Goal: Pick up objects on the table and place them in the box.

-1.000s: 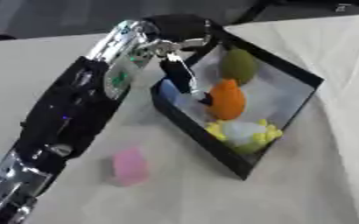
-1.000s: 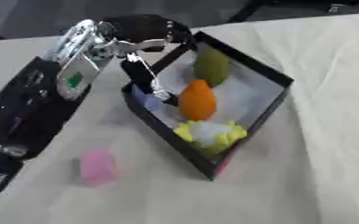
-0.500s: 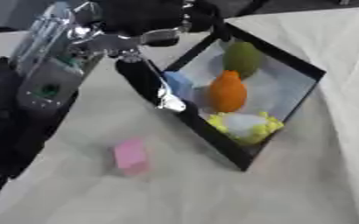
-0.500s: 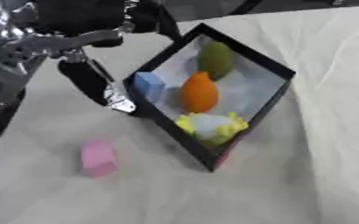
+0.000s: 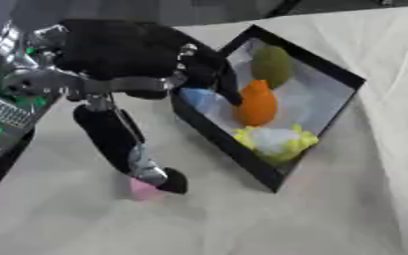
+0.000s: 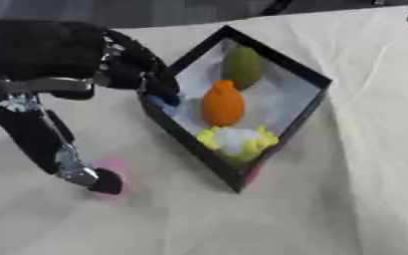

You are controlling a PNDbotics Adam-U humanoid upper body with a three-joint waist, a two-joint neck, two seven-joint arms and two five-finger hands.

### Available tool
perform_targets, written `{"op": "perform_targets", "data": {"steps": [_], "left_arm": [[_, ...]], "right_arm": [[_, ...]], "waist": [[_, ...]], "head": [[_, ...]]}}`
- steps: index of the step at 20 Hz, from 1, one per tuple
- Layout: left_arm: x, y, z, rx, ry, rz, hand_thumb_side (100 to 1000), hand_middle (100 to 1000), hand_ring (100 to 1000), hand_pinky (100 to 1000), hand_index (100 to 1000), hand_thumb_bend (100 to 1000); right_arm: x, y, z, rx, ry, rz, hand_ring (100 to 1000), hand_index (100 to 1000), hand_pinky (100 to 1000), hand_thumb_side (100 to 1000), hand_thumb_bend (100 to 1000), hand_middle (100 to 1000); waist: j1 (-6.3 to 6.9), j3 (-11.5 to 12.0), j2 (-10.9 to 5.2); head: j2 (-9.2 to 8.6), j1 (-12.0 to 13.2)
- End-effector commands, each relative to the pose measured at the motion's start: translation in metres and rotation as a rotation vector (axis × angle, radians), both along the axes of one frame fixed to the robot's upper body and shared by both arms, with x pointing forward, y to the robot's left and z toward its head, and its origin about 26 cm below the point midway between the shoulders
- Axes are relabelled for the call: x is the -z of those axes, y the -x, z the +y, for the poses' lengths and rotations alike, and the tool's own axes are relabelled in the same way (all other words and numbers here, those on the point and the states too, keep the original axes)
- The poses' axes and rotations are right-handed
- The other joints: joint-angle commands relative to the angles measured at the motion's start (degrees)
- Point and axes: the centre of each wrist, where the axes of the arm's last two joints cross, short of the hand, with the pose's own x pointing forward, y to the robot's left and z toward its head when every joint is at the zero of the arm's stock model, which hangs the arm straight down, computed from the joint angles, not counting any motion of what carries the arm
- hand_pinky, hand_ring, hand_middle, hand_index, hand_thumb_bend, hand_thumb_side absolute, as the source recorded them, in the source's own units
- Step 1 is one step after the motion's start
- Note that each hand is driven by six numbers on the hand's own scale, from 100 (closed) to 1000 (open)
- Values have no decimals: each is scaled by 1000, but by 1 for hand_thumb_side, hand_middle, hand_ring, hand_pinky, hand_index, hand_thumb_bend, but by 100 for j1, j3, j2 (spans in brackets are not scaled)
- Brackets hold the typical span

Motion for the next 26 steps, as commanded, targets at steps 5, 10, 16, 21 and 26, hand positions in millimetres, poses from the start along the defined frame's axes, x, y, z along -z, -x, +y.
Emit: {"op": "perform_targets", "data": {"steps": [5, 10, 16, 21, 26], "left_arm": [[11, 1, 11, -88, -107, 35, 617, 782, 820, 820, 882, 583], [28, -1, 17, -230, -70, 67, 620, 774, 815, 819, 877, 588], [44, -8, 19, -314, -77, 64, 621, 799, 837, 837, 882, 622], [61, -20, 22, -361, -137, 51, 640, 791, 831, 829, 884, 649], [78, -33, 26, -407, -184, 54, 674, 755, 804, 806, 871, 680]], "right_arm": [[-11, 4, -3, 13, 37, -29, 741, 915, 910, 524, 100, 824], [-10, 4, -4, 18, 37, -26, 741, 916, 910, 523, 100, 824], [-9, 3, -3, 16, 38, -17, 741, 916, 910, 523, 100, 824], [-8, 3, -3, 18, 36, -15, 740, 915, 910, 523, 100, 824], [-7, 3, -3, 19, 33, -12, 740, 915, 909, 523, 100, 824]], "waist": [[-61, 51, -135], [-75, 153, -101], [-55, 214, -95], [-52, 196, -100], [-47, 190, -103]], "head": [[8, 29], [24, 59], [19, 95], [-1, 132], [-15, 161]]}}
